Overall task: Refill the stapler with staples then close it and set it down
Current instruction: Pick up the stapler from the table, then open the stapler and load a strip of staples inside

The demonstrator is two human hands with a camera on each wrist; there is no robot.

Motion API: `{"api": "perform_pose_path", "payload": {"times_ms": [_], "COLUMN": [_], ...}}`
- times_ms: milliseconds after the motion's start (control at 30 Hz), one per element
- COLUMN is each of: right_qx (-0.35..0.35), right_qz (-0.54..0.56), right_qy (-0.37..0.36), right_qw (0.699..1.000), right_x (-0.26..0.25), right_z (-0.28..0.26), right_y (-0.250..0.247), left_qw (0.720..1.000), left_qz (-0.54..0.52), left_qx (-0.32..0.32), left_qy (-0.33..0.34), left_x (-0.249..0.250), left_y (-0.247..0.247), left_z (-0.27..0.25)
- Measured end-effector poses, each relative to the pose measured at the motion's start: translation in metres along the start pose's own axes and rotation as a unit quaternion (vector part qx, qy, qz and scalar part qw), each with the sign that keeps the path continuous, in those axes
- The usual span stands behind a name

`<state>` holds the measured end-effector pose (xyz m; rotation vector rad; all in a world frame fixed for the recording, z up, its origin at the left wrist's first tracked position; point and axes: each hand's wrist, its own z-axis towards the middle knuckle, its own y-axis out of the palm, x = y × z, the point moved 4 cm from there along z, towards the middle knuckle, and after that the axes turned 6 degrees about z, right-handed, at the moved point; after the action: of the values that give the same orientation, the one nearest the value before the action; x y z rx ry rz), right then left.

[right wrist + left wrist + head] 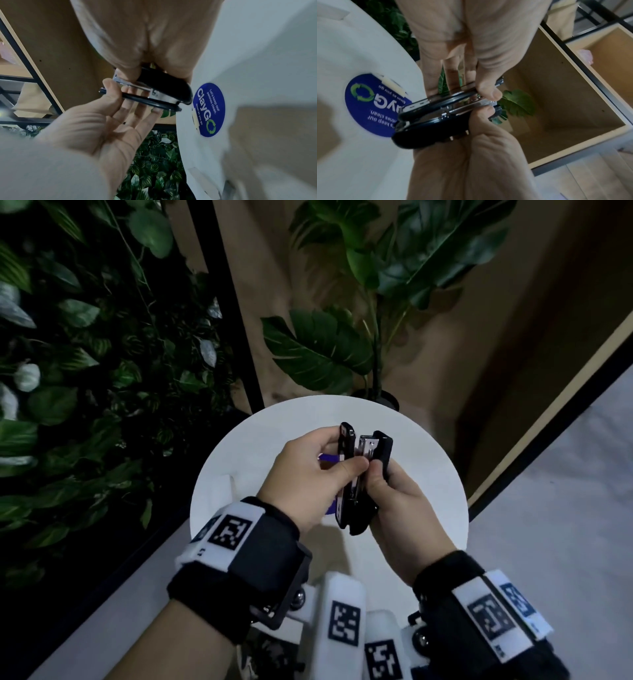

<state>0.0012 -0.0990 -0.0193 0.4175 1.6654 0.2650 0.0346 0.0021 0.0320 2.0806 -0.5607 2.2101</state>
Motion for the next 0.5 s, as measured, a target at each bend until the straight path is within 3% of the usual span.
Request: {"api": "perform_pose_path", "payload": {"times_ms": [167,366,500], "right_qx": [0.037,0.101,0.143], "right_qz": [0.091,0.213,0.333], "right_qy": [-0.016,0.005,0.001], "right_qw": [0.995,0.972,0.932], "right_x": [0.005,-0.01,-0.028], "right_z": [-0.004,-0.003,0.005], "right_y": [0.0,-0.022,-0.032], "left_qw": [0.999,0.994,0.978], "left_qz": [0.026,-0.072,-0.165], "left_qx": [0.026,0.08,0.115], "left_qy": [-0.008,-0.023,-0.058], "left_x": [0.003,-0.009,-0.028], "left_y": [-0.007,-0.026,-0.03], "left_z": [-0.005,-0.013,-0.024]}}
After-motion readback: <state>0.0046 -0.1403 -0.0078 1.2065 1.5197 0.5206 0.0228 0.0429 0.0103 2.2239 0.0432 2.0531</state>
